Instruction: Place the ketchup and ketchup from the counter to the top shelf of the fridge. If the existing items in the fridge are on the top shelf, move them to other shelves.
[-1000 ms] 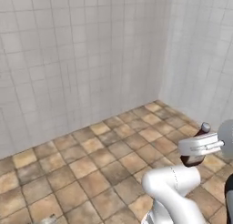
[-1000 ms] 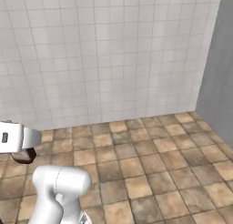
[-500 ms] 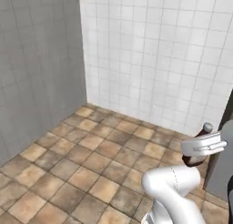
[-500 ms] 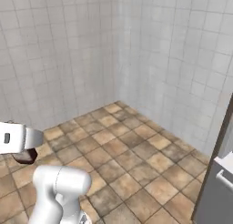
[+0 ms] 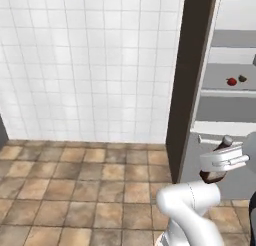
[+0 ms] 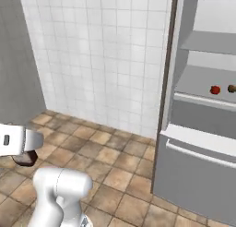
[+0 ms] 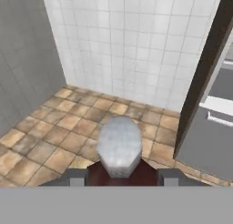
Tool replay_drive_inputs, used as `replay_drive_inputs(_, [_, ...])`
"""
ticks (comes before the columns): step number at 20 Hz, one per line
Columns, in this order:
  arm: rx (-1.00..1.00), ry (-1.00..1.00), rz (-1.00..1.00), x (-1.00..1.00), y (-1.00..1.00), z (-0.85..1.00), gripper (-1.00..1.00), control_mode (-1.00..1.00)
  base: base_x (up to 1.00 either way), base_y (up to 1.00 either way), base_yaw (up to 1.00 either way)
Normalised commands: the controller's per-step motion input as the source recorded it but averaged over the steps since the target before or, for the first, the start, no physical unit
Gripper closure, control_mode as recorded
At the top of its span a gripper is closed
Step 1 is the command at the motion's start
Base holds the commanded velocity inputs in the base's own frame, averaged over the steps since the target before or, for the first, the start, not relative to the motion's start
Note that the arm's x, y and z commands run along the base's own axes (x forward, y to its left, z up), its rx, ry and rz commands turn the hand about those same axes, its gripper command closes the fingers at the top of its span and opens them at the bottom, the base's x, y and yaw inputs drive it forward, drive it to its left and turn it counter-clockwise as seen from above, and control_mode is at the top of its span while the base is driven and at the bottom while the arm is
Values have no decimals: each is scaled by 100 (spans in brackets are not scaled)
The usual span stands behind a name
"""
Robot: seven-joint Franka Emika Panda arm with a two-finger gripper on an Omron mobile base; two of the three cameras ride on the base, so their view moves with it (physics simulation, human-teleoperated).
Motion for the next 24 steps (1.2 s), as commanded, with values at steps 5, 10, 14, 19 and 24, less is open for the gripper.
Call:
replay_drive_inputs(5, [0,0,0,0,0,0,100,100,52,19,-75])
replay_drive_inputs(10, [0,0,0,0,0,0,100,100,72,1,-65])
replay_drive_inputs(14, [0,0,0,0,0,0,100,100,86,-2,-42])
replay_drive_inputs(19, [0,0,0,0,0,0,100,100,66,-26,-30])
replay_drive_inputs(24, [0,0,0,0,0,0,100,100,30,-70,-19])
